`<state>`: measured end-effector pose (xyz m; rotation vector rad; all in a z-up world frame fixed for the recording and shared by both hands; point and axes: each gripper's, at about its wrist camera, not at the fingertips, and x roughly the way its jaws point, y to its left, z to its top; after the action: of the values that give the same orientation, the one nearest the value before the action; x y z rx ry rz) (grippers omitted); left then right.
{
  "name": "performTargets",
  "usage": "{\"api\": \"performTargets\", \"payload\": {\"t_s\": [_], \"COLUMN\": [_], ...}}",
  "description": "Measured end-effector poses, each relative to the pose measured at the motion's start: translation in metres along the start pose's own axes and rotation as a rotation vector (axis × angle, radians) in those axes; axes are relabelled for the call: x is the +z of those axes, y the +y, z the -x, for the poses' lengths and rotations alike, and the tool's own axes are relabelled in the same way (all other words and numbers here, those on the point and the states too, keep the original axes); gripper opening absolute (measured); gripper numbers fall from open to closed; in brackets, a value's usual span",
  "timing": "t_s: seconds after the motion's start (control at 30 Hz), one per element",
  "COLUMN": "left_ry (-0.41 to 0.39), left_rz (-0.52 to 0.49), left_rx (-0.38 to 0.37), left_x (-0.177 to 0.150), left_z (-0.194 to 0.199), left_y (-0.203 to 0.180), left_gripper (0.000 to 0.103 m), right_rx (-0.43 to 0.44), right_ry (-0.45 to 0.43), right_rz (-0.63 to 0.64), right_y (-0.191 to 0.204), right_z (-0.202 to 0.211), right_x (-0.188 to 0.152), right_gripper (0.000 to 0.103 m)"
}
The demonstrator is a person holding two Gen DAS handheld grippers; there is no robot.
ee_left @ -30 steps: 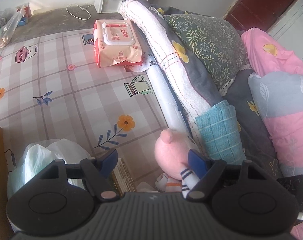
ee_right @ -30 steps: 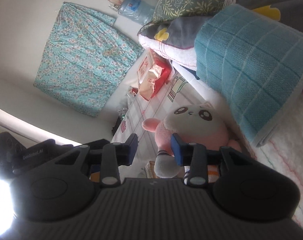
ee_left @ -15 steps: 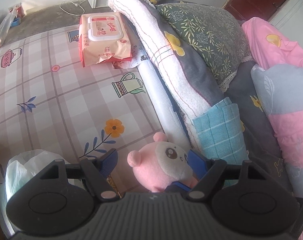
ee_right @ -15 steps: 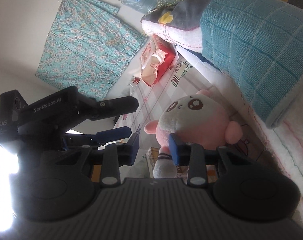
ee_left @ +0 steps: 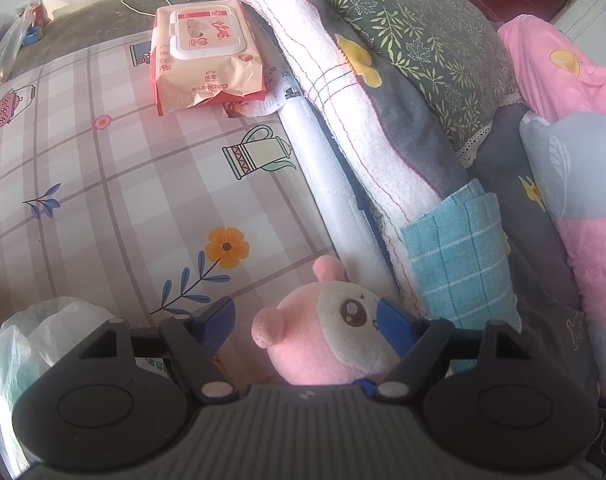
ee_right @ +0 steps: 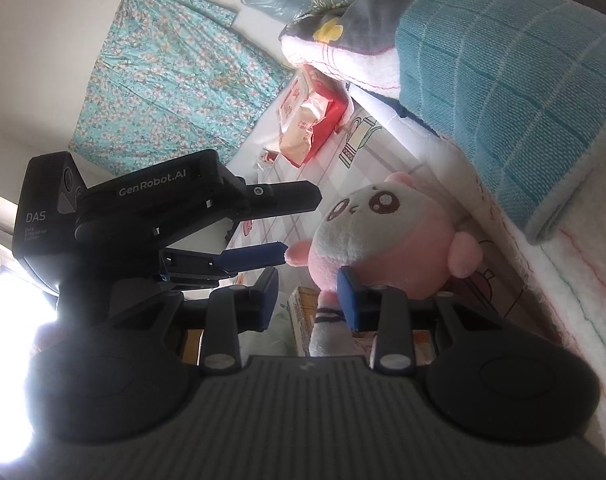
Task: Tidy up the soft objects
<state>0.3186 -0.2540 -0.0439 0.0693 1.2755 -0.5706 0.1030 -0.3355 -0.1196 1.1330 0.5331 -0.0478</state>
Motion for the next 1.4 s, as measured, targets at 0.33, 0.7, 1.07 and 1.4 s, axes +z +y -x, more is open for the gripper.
{"api": "performTargets", "payload": {"t_s": [0.33, 0.7, 1.07, 1.4], "left_ry": [0.026, 0.047, 0.045, 0.045], "left_rz": [-0.010, -0.013, -0.015, -0.015], "left_rx": [0.006, 0.005, -0.003, -0.002], "left_x": [0.001, -0.001, -0.002, -0.002], "left_z": [-0.010, -0.020, -0.021, -0.021], "left_y": [-0.001, -0.002, -0.002, -0.001], "left_gripper": [0.079, 0.080, 0.082, 0.082], "right_rx": [-0.017, -0.048, -0.068, -0.098], "right_ry": [-0.006, 0.002, 0.006, -0.085], "right_rz": [-0.010, -0.041, -0.029, 0.019], "right_y": [-0.003, -0.015, -0.014, -0.007], "right_z": [0.005, 0.005, 0.013, 0.047], "right_x": [-0.002, -0.005, -0.004, 0.008], "right_gripper": [0.031, 0.032, 0.037, 0.047]}}
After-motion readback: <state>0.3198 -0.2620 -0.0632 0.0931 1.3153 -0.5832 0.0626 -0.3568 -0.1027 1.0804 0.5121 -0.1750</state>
